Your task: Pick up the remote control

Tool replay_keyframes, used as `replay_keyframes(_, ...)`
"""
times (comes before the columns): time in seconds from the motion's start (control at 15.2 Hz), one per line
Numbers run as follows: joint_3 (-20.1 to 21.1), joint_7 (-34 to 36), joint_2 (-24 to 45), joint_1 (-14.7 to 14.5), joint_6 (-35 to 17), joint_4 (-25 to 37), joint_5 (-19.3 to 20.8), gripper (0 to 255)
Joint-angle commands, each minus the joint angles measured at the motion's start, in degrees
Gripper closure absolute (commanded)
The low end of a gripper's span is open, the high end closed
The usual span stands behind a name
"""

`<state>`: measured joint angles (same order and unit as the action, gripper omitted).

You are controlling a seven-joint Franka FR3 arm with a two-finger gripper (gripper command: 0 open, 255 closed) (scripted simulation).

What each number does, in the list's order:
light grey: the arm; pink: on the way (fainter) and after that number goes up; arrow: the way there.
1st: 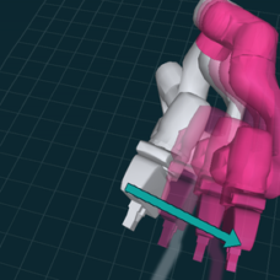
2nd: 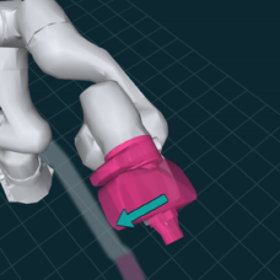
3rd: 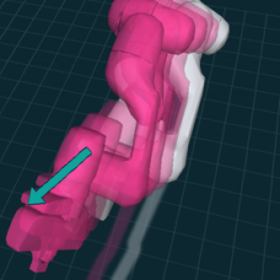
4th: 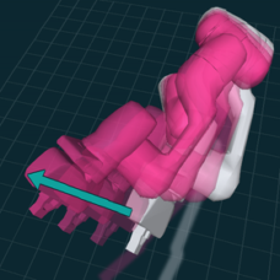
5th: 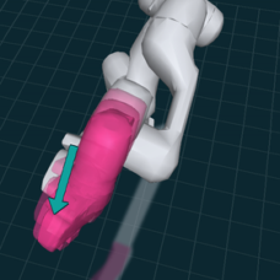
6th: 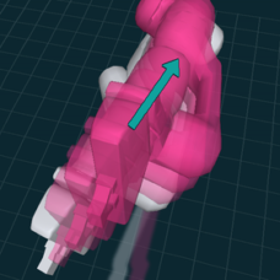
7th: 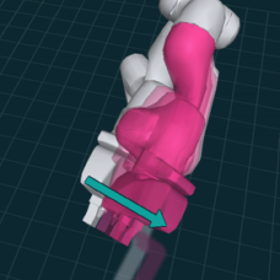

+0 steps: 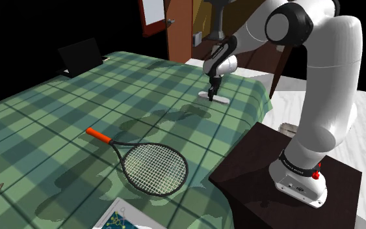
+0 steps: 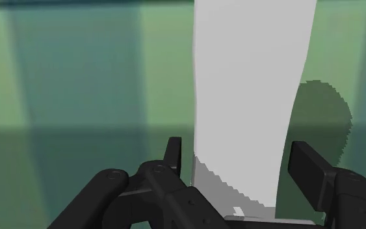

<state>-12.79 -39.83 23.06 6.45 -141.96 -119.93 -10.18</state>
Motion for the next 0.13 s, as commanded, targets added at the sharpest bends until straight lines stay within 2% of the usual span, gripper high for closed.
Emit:
replay_keyframes(0.0, -0.2, 0.3, -0.7, -0.2, 0.7, 0.0, 0.3, 255)
replay_keyframes(0.07, -0.2, 0.3, -0.7, -0.2, 0.7, 0.0, 0.3, 255)
